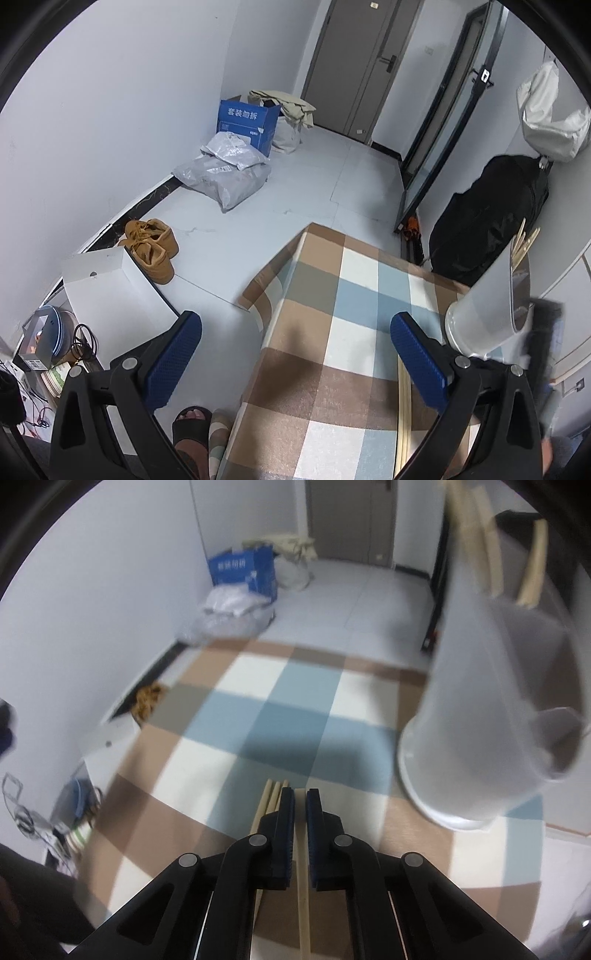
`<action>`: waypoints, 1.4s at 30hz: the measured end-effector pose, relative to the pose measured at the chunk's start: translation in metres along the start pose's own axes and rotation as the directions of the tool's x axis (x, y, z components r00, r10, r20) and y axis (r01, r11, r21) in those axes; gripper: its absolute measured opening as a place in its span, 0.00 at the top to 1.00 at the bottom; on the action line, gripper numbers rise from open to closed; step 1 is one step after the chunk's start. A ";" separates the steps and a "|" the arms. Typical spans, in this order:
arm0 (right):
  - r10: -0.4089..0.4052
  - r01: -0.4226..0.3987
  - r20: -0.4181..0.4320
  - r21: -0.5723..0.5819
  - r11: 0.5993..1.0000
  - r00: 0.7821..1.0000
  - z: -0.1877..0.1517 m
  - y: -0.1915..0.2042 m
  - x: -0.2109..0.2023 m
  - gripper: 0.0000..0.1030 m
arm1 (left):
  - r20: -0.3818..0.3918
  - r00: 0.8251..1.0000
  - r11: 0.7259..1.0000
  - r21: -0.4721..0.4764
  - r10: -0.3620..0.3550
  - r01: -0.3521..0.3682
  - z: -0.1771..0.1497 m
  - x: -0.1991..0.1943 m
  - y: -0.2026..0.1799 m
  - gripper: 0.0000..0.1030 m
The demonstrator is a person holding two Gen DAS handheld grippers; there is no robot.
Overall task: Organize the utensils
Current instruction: 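Pinch one chopstick with the right gripper and lift it, then lower the left gripper and pinch a chopstick while the right gripper holds its chopstick by the holder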
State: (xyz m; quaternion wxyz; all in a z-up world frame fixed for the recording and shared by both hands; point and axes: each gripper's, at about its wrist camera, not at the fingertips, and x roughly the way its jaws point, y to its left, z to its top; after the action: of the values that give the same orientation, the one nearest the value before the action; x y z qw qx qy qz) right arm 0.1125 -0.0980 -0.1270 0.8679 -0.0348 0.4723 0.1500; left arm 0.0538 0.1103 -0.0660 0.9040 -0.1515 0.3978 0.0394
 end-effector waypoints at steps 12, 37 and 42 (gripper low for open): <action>0.174 -0.295 0.309 0.407 0.864 0.935 -0.023 -0.087 -0.068 0.95 | -0.210 0.978 0.987 0.159 -0.002 0.036 -0.029 0.032 -0.050 0.03; 0.021 -0.422 0.482 0.745 0.516 0.876 -0.101 -0.199 -0.078 0.95 | -0.396 0.900 0.951 0.303 0.183 -0.060 -0.071 0.083 -0.087 0.03; 0.011 -0.429 0.490 0.752 0.501 0.872 -0.100 -0.209 -0.077 0.95 | -0.401 0.895 0.952 0.296 0.194 -0.074 -0.068 0.086 -0.089 0.03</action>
State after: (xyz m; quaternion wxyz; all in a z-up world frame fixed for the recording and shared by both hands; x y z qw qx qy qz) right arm 0.0539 -0.3344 -0.1350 0.8275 0.4834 0.2850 0.0195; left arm 0.0811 0.0006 -0.1507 0.8027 -0.0021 0.5963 0.0131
